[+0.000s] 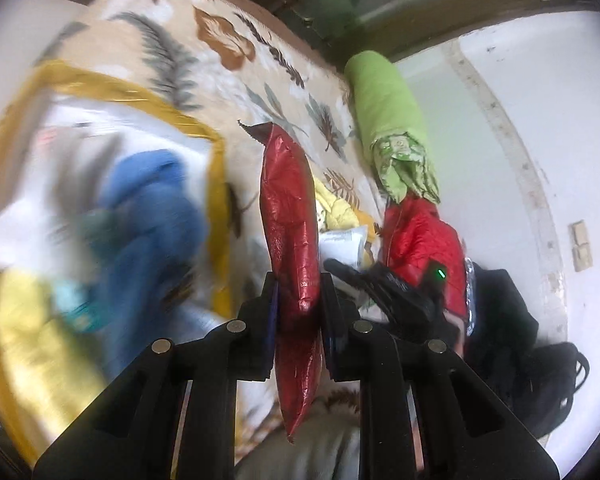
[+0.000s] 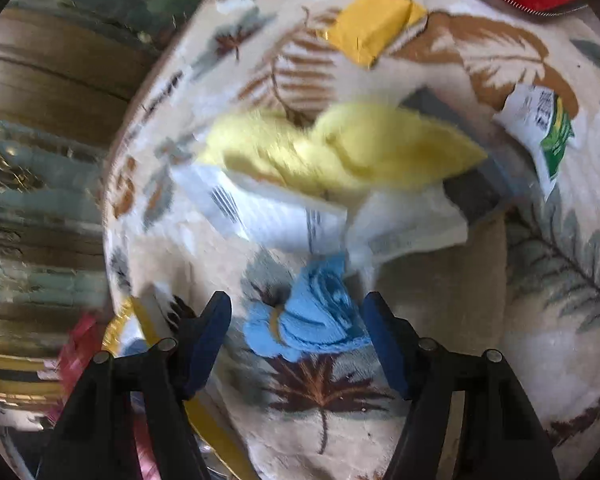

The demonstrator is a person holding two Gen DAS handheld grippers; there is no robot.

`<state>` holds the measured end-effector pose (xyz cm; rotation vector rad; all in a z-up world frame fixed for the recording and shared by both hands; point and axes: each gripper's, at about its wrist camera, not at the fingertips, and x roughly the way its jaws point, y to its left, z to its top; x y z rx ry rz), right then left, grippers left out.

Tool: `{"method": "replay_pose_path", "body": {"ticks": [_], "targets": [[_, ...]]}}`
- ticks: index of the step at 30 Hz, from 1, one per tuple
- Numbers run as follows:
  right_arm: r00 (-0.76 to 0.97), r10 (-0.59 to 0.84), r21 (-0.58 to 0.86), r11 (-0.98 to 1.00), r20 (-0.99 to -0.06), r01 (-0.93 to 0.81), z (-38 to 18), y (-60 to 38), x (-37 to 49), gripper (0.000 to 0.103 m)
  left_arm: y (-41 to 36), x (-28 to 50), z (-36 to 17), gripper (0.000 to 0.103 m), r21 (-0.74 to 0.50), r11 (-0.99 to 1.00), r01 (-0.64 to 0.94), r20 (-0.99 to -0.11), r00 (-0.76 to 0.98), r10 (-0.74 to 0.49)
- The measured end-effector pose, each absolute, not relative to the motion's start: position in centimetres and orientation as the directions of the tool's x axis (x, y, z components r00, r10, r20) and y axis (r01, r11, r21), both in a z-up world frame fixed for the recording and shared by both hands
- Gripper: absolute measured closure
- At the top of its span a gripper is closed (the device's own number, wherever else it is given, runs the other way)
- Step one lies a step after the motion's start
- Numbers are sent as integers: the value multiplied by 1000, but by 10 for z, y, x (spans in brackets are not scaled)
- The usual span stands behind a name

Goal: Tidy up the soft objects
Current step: 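Carry the red packet and blue cloth into the white tray and lower them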

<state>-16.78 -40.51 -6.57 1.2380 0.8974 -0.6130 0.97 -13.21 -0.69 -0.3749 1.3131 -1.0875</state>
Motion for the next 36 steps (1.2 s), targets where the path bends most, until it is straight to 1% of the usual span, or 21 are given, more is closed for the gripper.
{"method": "replay_pose_path", "body": {"ticks": [1, 2, 4, 5, 7, 8, 10, 12, 15, 16, 17, 19, 20, 22, 24, 26, 28, 30, 34, 36], "targets": [[526, 86, 530, 244, -846, 812, -68, -405, -165, 43, -116, 10, -7, 85, -765, 490, 418, -579, -112, -808], [521, 95, 527, 247, -849, 813, -69, -404, -163, 47, -104, 10, -7, 85, -769, 488, 414, -573, -107, -813], [501, 98, 508, 263, -860, 820, -69, -402, -160, 59, -79, 12, -9, 85, -779, 484, 397, -557, -84, -827], [494, 98, 500, 276, -864, 821, -68, -401, -158, 62, -69, 14, -11, 85, -789, 486, 376, -548, -72, -834], [475, 78, 474, 314, -876, 823, -63, -398, -152, 72, -51, 16, -17, 85, -812, 475, 339, -521, -54, -852], [474, 68, 468, 331, -878, 820, -59, -396, -151, 74, -42, 17, -20, 85, -820, 472, 324, -512, -48, -858], [515, 47, 493, 371, -856, 787, -45, -391, -149, 86, -30, 18, -26, 85, -828, 474, 302, -507, -39, -861], [572, 31, 533, 408, -820, 741, -30, -385, -149, 86, -23, 21, -31, 85, -831, 483, 276, -512, -40, -858], [649, -9, 557, 506, -760, 659, 2, -366, -149, 87, -14, 22, -33, 85, -822, 499, 274, -528, -37, -849], [690, -16, 567, 557, -724, 607, 17, -355, -148, 87, -13, 21, -33, 85, -817, 505, 279, -535, -36, -844], [718, -12, 576, 589, -696, 567, 25, -347, -148, 87, -12, 20, -33, 85, -812, 508, 286, -540, -39, -841], [780, 51, 606, 662, -624, 441, 43, -322, -150, 87, -9, 18, -32, 85, -808, 511, 293, -546, -46, -837], [796, 78, 595, 709, -600, 379, 53, -303, -150, 87, -9, 17, -33, 85, -802, 517, 299, -554, -49, -831], [784, 115, 548, 776, -610, 312, 52, -267, -142, 87, -8, 16, -34, 85, -786, 534, 311, -575, -50, -817], [740, 148, 506, 814, -657, 286, 41, -240, -131, 87, -9, 14, -35, 85, -772, 549, 319, -592, -49, -804], [669, 145, 434, 853, -729, 288, 28, -220, -112, 87, -11, 12, -36, 85, -756, 564, 332, -612, -54, -789], [638, 174, 442, 849, -750, 288, 21, -221, -106, 87, -14, 10, -37, 85, -736, 581, 348, -635, -58, -770], [595, 225, 479, 822, -771, 310, 7, -228, -101, 87, -16, 9, -39, 85, -726, 590, 354, -648, -65, -759], [507, 250, 456, 824, -825, 335, -12, -224, -85, 86, -21, 5, -43, 85, -734, 578, 355, -645, -102, -757], [506, 267, 468, 822, -820, 323, -13, -222, -87, 86, -25, 1, -42, 85, -737, 563, 373, -642, -128, -756]]}}
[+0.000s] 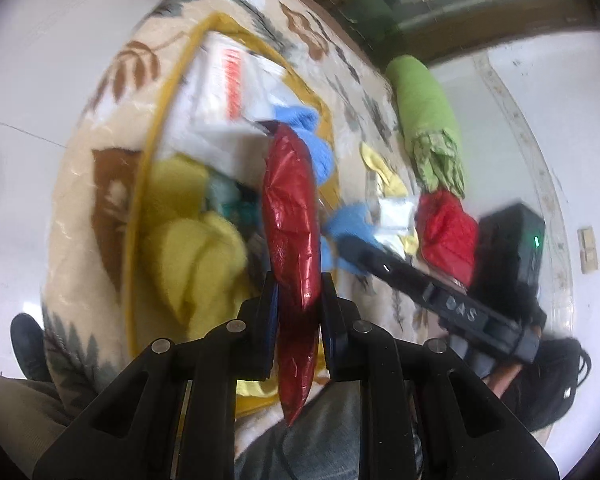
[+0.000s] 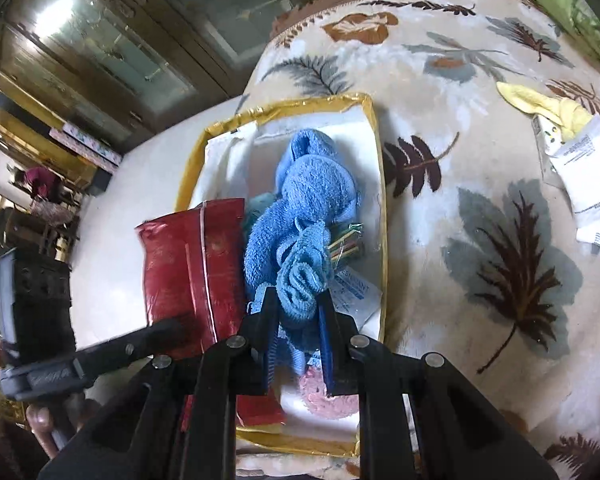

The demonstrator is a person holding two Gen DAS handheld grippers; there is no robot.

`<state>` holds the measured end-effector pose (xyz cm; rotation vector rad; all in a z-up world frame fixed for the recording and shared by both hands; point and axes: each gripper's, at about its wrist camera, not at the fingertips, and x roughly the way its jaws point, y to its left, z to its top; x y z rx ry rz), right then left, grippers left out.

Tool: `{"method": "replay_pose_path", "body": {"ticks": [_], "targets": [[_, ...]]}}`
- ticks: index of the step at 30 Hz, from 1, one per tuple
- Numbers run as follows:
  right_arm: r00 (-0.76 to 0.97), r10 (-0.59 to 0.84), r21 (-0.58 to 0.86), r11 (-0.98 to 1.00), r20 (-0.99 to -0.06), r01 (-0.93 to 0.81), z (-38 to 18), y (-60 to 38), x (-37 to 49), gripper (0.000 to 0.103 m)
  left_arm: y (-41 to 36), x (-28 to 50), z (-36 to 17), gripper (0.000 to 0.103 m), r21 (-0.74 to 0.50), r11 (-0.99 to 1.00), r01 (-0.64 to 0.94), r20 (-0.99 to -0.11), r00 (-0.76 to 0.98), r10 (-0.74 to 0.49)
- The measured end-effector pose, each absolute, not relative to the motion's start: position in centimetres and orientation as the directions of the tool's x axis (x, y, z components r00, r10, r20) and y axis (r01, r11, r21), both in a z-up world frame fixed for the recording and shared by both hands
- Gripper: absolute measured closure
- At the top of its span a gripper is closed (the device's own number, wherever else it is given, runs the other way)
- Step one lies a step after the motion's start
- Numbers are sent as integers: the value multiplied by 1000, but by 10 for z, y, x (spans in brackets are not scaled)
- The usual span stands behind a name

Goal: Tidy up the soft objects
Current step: 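Carry the red packet and blue cloth into the white tray and lower them, then grasp the white printed sachet with the left tool while the right tool grasps the green-printed medicine packet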

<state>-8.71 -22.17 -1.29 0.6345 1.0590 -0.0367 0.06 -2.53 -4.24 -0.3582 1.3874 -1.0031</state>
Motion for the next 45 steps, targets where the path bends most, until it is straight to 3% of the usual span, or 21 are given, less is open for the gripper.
{"method": "replay_pose_path", "body": {"ticks": [7, 11, 14, 16, 18, 21, 26, 30, 34, 45], "targets": [[498, 291, 488, 810, -817, 326, -18, -224, -88, 83, -27, 5, -52, 85, -677, 650, 345, -715, -100, -692], [513, 315, 522, 787, -798, 329, -18, -228, -88, 82, -18, 14, -56, 85, -705, 656, 269, -695, -79, -715], [561, 288, 532, 777, -776, 337, -7, -231, -99, 73, -14, 12, -46, 81, -709, 640, 298, -682, -58, -729], [599, 265, 541, 768, -755, 342, 1, -235, -105, 49, -11, 7, -35, 51, -722, 612, 324, -656, -39, -754], [617, 235, 534, 765, -751, 359, 5, -238, -108, 42, -4, 2, -29, 38, -728, 604, 323, -641, -10, -767], [635, 228, 547, 753, -738, 365, 8, -241, -111, 42, 9, -2, -22, 38, -729, 608, 314, -627, 49, -778], [717, 153, 544, 761, -680, 353, 28, -244, -124, 42, 7, -19, 7, 38, -690, 578, 435, -579, 148, -802], [789, 88, 602, 699, -608, 387, 40, -267, -145, 42, -24, -32, 13, 38, -668, 547, 504, -591, 88, -802], [841, 121, 751, 530, -527, 394, 41, -313, -181, 42, -66, -42, 16, 38, -665, 521, 536, -606, 20, -795], [760, 25, 741, 246, -650, 625, -16, -437, -280, 42, -235, -62, 9, 38, -660, 496, 564, -662, -126, -739]]}}
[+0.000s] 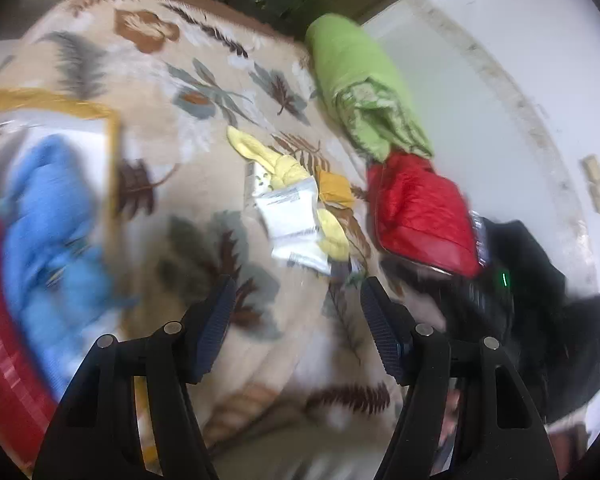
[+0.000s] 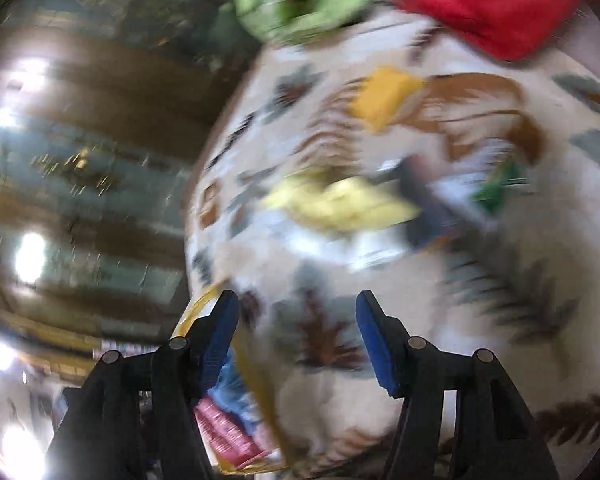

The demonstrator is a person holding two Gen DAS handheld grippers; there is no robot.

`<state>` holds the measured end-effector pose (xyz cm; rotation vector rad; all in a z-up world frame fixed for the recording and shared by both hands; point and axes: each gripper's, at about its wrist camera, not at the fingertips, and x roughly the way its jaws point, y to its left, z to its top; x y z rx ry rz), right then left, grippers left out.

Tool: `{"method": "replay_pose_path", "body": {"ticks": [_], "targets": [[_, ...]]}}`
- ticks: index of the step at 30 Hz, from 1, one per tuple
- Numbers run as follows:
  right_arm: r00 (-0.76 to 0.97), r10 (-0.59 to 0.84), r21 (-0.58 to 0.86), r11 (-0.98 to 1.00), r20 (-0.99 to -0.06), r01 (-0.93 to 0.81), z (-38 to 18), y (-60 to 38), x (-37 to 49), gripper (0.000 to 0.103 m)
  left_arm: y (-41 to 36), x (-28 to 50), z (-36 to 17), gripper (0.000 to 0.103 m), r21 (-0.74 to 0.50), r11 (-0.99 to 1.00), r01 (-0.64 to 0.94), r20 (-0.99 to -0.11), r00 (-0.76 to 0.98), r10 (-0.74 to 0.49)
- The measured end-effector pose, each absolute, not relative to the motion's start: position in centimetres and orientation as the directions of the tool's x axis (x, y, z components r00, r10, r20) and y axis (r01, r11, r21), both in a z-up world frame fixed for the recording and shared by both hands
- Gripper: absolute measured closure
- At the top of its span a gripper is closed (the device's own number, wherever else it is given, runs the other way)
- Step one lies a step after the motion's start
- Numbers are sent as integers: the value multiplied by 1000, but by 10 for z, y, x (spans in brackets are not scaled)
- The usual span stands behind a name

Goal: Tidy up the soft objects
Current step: 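Grasp the white printed sachet with the left tool while the right tool grasps the green-printed medicine packet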

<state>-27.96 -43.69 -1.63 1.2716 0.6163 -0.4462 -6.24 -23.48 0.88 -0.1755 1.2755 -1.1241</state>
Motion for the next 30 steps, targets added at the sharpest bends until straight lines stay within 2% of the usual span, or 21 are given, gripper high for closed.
{"method": "replay_pose_path", "body": {"ticks": [7, 10, 12, 14, 15, 16, 18, 19, 22, 27, 30], "targets": [[704, 15, 691, 210, -710, 692, -47, -460, -297, 42, -338, -61, -21, 38, -654, 556, 513, -710, -163, -685], [686, 3, 671, 213, -727, 710, -50, -466, -302, 42, -371, -65, -33, 38, -564, 607, 560, -780, -119, -615], [680, 8, 665, 217, -733, 714, -53, -469, -302, 42, -384, -65, -46, 38, -460, 669, 584, -848, -65, -526], [682, 11, 666, 224, -732, 711, -55, -472, -302, 42, -377, -64, -57, 39, -444, 696, 564, -863, -61, -501], [683, 8, 667, 226, -730, 710, -54, -473, -303, 42, -370, -63, -60, 47, -462, 696, 550, -854, -66, -516], [685, 2, 668, 225, -728, 709, -53, -477, -302, 42, -358, -60, -65, 60, -495, 692, 526, -838, -79, -540], [698, -10, 682, 203, -716, 702, -51, -484, -304, 42, -338, -56, -70, 64, -568, 666, 484, -796, -115, -595], [706, -17, 691, 189, -708, 698, -51, -488, -305, 42, -329, -55, -71, 78, -594, 651, 472, -775, -119, -620], [685, -60, 673, 141, -726, 726, -52, -503, -304, 42, -313, -55, -68, 87, -621, 630, 467, -752, -127, -647], [605, -33, 603, 53, -795, 796, -72, -526, -292, 41, -297, -62, -71, 90, -596, 638, 488, -773, -132, -620], [549, -45, 543, 103, -835, 834, -75, -525, -280, 41, -283, -57, -82, 90, -603, 660, 448, -774, -129, -620]]}}
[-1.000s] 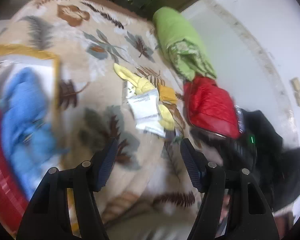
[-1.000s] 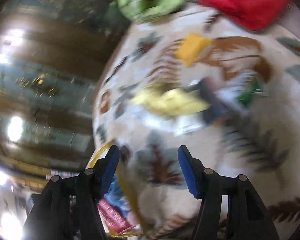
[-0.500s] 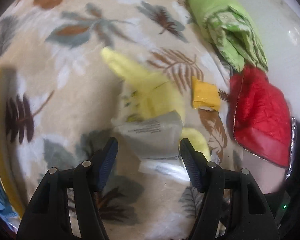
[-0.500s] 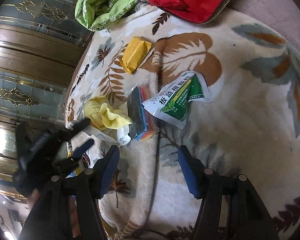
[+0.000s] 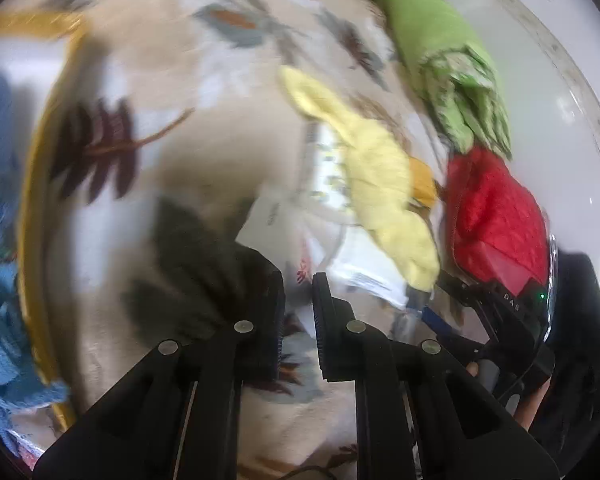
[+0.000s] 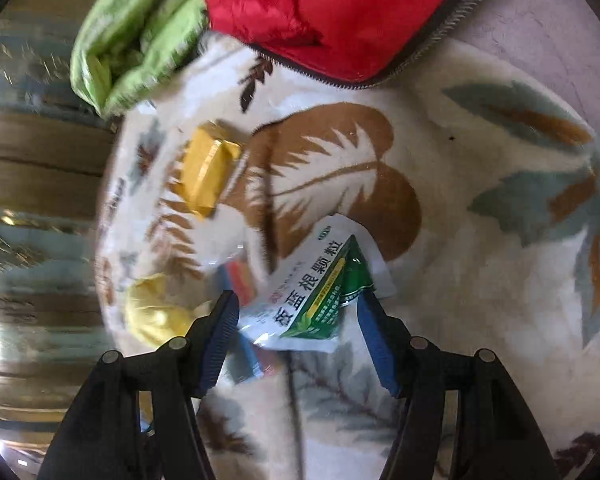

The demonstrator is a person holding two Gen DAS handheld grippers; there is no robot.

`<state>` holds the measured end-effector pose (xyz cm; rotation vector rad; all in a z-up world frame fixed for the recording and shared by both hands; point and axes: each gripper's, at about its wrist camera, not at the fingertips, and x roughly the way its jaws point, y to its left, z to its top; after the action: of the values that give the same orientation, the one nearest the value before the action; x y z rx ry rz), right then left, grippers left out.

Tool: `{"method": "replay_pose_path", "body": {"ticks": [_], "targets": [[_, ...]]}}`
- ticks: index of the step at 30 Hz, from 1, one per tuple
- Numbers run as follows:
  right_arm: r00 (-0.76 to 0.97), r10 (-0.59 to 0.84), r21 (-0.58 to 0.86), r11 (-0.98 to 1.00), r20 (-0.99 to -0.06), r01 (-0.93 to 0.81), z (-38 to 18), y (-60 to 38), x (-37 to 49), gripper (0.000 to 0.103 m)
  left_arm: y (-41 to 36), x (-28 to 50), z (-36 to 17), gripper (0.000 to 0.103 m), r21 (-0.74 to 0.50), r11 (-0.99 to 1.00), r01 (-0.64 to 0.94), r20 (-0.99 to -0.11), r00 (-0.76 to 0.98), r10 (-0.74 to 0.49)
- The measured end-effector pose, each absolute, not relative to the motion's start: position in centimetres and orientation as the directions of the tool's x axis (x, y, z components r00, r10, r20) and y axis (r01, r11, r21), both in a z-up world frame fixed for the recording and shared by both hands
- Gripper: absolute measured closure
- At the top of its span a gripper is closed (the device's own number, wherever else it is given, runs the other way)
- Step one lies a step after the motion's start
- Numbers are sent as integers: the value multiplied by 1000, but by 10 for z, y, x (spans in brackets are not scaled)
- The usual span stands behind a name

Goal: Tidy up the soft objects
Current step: 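Grasp the white printed sachet with the left tool while the right tool grasps the green-printed medicine packet, then carry the white sachet and green-printed packet into the tray and release both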

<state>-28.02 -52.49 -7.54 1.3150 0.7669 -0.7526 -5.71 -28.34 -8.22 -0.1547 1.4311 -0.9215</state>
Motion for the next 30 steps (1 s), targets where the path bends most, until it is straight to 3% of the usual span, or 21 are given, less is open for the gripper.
{"method": "replay_pose_path", "body": {"ticks": [2, 5, 6, 7, 13, 30], "targets": [[513, -71, 500, 145, -855, 854, -74, -519, -276, 43, -279, -52, -90, 90, -641, 650, 408, -750, -152, -643], [494, -94, 476, 167, -864, 863, -75, -513, -277, 58, -287, -51, -99, 90, -628, 659, 414, -763, -163, -625], [518, -80, 501, 167, -852, 849, -76, -510, -280, 73, -289, -51, -101, 90, -621, 664, 416, -770, -166, -616], [545, -67, 530, 165, -836, 832, -76, -508, -284, 74, -290, -51, -102, 90, -630, 653, 420, -762, -176, -623], [593, -117, 559, 228, -797, 797, -45, -476, -308, 75, -275, -67, -75, 101, -730, 540, 419, -667, -264, -697], [754, 17, 668, 479, -656, 570, 43, -358, -266, 75, -154, -82, 26, 101, -833, 413, 370, -519, -259, -815]]}}
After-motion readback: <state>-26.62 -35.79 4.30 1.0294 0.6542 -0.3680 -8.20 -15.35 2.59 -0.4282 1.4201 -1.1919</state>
